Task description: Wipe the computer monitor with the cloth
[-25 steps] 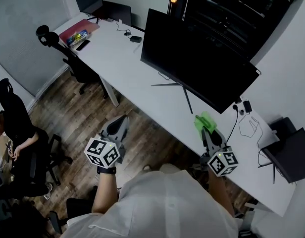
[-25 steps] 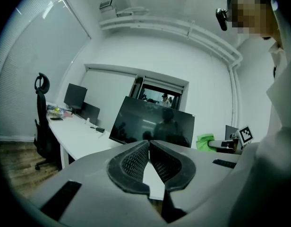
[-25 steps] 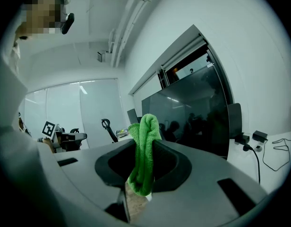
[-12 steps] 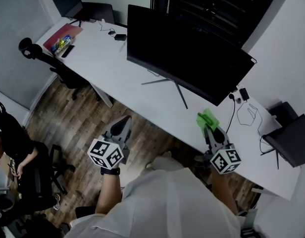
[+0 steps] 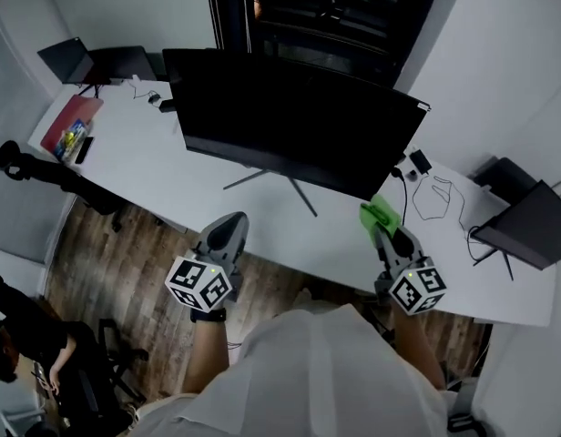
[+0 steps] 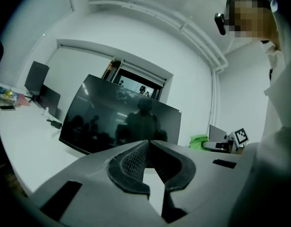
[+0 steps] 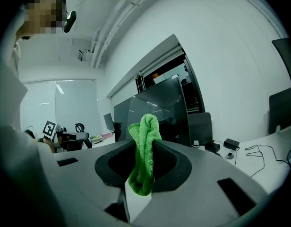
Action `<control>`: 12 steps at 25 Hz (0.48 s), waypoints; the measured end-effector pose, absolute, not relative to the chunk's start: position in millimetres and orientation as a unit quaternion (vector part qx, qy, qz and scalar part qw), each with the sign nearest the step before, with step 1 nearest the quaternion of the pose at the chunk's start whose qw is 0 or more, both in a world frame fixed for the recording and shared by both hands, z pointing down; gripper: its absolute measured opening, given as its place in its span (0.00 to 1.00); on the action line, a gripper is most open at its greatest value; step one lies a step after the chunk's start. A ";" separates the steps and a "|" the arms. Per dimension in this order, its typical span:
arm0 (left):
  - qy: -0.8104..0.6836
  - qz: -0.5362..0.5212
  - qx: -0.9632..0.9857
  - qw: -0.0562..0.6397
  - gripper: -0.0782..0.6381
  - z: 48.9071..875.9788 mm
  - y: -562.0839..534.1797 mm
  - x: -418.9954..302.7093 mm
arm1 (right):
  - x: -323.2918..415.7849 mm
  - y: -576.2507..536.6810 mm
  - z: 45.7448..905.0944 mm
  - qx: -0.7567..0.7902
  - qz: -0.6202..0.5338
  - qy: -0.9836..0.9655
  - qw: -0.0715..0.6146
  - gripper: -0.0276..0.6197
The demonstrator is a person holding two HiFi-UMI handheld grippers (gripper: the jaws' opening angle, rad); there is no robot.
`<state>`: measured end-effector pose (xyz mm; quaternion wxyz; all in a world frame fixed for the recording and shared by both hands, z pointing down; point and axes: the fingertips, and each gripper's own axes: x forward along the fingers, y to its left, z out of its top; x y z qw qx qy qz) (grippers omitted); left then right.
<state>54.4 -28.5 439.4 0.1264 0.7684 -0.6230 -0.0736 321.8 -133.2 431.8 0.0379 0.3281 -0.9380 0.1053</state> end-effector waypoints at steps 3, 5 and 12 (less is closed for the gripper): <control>-0.596 -0.070 0.791 0.118 0.14 430.8 -62.7 67.0 | 337.0 -152.9 424.8 0.353 0.104 -0.930 0.024 0.15; -0.576 -0.065 0.807 0.110 0.14 423.9 -82.1 78.0 | 346.6 -163.1 419.7 0.366 0.102 -0.925 0.014 0.15; -0.530 -0.070 0.838 0.106 0.14 406.7 -126.7 105.3 | 367.8 -178.4 408.4 0.394 0.095 -0.914 0.002 0.15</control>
